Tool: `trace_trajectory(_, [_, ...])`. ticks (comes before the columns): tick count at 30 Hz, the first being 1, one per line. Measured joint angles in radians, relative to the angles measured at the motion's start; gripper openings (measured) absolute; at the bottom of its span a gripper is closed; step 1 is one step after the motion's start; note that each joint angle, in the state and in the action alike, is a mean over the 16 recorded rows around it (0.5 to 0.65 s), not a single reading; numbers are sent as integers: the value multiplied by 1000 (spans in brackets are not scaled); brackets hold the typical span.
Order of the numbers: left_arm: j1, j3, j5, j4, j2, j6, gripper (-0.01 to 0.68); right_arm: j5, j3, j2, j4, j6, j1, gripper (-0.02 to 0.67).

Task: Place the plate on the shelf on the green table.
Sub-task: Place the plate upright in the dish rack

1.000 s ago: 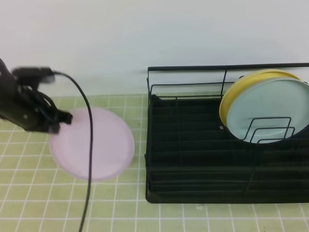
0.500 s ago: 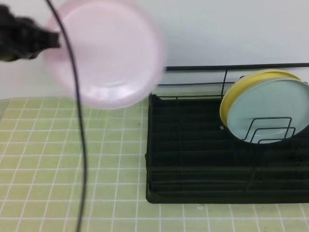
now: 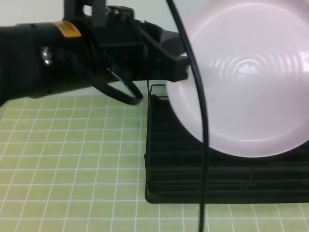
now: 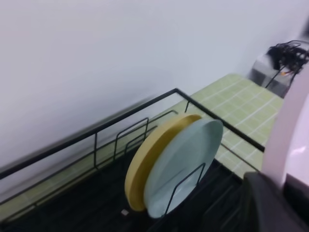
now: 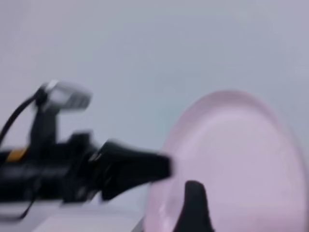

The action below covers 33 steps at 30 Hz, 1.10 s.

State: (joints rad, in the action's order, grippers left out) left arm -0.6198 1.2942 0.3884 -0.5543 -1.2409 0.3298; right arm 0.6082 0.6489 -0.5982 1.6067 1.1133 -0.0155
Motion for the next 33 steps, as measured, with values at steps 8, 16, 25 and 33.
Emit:
trace_trajectory(8, [-79, -15, -66, -11, 1, 2, 1, -25, 19, -48, 15, -2, 0, 521])
trace_trajectory(16, [-85, -16, -94, -39, 0, 10, 1, -13, 19, -134, 28, 35, 0, 518])
trace_trajectory(25, [-85, -16, -119, -70, -1, 35, 15, 120, 21, -259, 90, 119, 0, 413])
trace_trajectory(33, [-85, -16, -77, -95, -1, 55, 213, 199, 25, -310, 116, 173, 0, 213])
